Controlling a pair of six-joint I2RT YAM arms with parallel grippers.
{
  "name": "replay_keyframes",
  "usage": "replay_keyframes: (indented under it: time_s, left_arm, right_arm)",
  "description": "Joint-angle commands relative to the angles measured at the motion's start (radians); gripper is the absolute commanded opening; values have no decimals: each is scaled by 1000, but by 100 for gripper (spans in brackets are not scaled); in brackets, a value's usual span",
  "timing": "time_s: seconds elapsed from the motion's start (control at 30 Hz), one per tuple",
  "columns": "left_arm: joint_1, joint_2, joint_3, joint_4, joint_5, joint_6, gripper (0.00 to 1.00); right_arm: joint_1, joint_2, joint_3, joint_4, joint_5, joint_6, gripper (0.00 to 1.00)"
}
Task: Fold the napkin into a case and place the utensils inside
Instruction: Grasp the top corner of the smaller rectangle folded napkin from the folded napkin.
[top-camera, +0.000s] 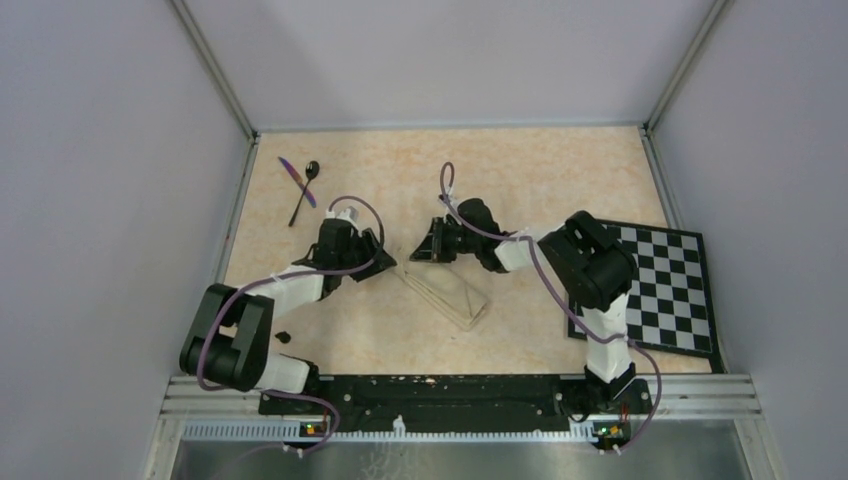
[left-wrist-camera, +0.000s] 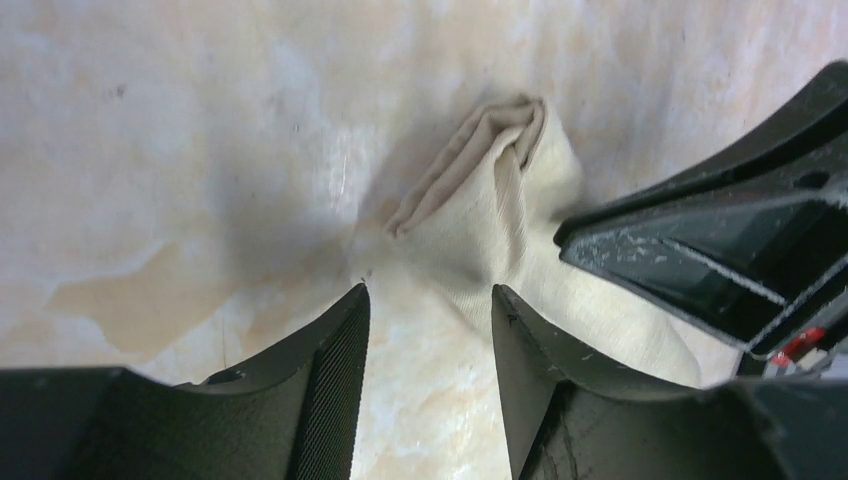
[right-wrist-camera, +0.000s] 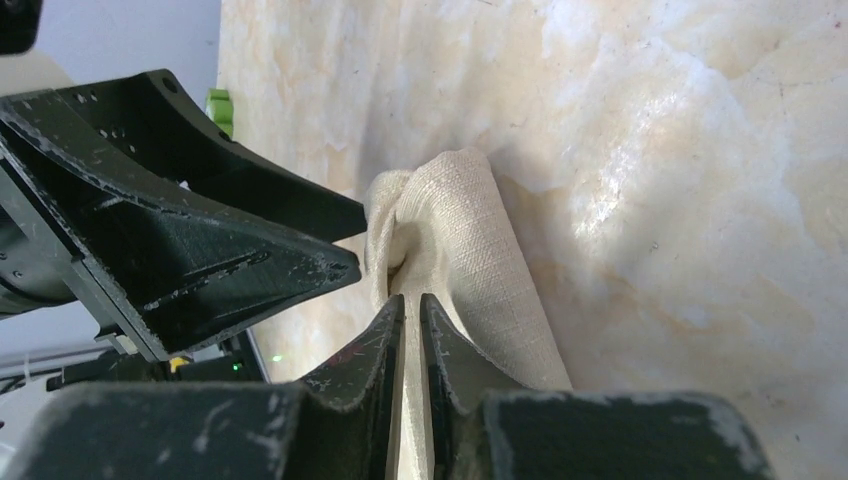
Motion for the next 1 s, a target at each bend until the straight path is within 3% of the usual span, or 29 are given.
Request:
replay_keyframes:
  time_s: [0.0,0.23,0.37,0.47,0.6,0.7,0.83,0.97]
  left_arm:
    - [-11,-52,-73,50,40,-50,53]
    - [-30,48,-42,105,31,-65,53]
    - [-28,63,-13,80,17,-39,53]
    - [-25,12,-23,51,0,-21,54]
    - [-15,-80,-41,-15,-6,18,58]
    - [-10,-142,-49,-63,22,51,62]
    - [-4,-201,-59,-100,77,57,62]
    - [31,-266,-61,-176,29,48,64]
  right_arm:
    - [22,-22,-16,36,-27,-34,6]
    - [124,69,18,107,29,29,2]
    - [119,-16,-11,17,65,-46,4]
    - [117,-144,-37,-101,92,-180,15]
    - [130,-331,-103,-226,84,-384,39]
    - [171,-451,-158,-317,184,-571,56]
    - [236,-509,-163,-438,402,-719,63]
    - [299,-467,-92,-532,581,-801,65]
